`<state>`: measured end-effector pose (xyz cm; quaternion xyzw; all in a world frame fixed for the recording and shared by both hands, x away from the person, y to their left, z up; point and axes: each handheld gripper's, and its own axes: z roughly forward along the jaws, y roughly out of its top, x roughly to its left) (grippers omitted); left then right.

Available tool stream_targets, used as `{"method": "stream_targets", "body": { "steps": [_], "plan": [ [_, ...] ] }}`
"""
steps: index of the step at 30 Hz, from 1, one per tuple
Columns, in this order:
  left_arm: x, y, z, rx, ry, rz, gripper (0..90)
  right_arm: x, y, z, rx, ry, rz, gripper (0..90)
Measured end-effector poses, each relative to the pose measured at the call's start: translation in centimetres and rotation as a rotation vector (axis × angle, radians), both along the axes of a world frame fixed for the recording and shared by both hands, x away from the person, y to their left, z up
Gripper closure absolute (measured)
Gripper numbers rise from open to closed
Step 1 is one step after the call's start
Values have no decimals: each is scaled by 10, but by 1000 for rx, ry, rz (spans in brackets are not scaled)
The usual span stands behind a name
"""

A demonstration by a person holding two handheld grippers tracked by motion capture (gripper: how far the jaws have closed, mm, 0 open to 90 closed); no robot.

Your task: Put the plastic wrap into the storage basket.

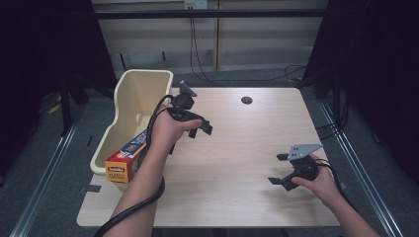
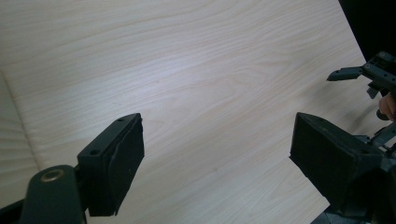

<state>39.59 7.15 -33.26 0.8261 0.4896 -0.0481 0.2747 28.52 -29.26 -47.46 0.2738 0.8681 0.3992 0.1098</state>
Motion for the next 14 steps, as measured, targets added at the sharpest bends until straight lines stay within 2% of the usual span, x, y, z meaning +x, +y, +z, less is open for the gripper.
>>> {"method": "stream_targets", "body": {
  "steps": [2,6,14],
  "plan": [
    [0,0,-1,10,-2,-16,170,0,0,0,1,1,-1,62],
    [-2,-8,-9,-11,1,-35,166,0,0,0,0,-2,-3,62],
    [-5,-16,-21,-20,0,-56,161,1,0,-1,4,7,-2,62]
  ]
}}
